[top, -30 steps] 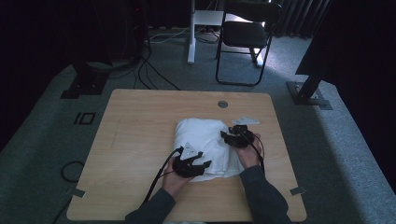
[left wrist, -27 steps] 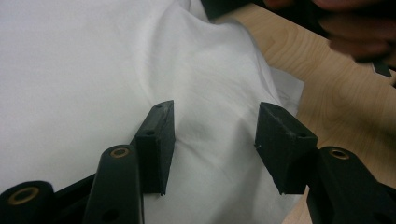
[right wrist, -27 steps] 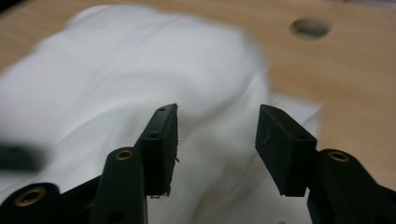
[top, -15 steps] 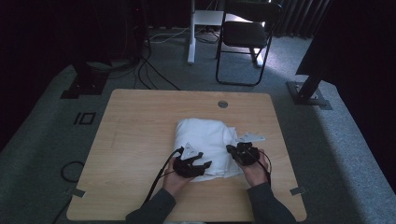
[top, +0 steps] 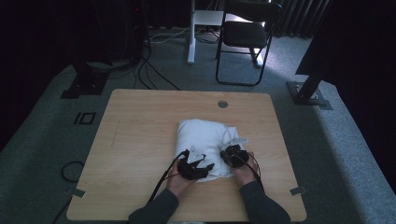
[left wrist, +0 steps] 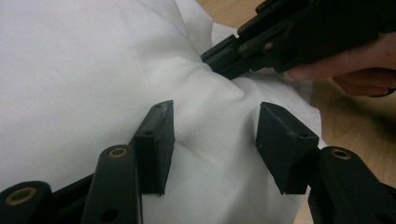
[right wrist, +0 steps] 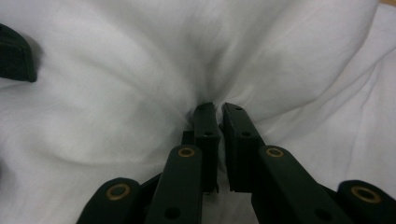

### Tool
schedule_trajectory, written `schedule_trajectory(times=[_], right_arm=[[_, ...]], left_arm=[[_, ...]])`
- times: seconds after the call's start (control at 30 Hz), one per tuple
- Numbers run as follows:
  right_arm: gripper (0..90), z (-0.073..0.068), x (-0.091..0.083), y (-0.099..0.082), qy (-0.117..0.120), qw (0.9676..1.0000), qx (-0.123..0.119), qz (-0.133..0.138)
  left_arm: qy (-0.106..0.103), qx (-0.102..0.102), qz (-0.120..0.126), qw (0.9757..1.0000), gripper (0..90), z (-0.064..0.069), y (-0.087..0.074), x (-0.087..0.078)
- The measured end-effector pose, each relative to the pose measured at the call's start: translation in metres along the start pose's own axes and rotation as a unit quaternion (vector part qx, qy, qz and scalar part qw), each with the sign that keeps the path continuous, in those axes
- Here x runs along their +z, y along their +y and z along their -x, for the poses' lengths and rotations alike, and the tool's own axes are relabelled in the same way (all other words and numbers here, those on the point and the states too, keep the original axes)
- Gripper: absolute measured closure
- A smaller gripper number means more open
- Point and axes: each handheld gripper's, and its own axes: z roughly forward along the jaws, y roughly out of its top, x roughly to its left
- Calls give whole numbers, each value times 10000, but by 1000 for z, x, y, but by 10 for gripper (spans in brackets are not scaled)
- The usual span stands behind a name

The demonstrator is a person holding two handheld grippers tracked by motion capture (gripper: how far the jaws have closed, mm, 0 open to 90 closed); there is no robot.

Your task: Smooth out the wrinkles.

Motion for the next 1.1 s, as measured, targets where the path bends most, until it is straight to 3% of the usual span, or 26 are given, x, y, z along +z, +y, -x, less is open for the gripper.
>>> schedule_trajectory(times=[0.13, 0.47, 0.63, 0.73, 0.8, 0.93, 1.03, 1.1], right_arm=[[833, 2, 6, 3, 103, 9997, 174, 108], [794, -8, 27, 26, 17, 9998, 138, 159], [706, -3, 39, 39, -82, 9996, 203, 192], [688, 2, 44, 44, -43, 9993, 316, 208], [629, 4, 45, 46, -61, 9992, 350, 196], [476, 14, 34, 45, -54, 9970, 639, 424], [424, 19, 13, 43, -24, 9933, 810, 822], [408, 22, -2, 41, -43, 9914, 795, 1037]], left_arm=[[76, -18, 5, 10000, 483, -8, 0, -1], [289, -153, -80, 9994, 486, -35, 3, -5], [387, -251, -97, 9989, 486, -50, 10, 0], [355, -254, -91, 9990, 485, -57, 13, 2], [308, -300, -86, 9990, 475, -61, 15, 2], [348, -204, -8, 9992, 452, -59, 22, -6], [394, -182, 168, 9989, 428, -56, 28, -19], [422, -135, 286, 9986, 419, -53, 32, -28]])
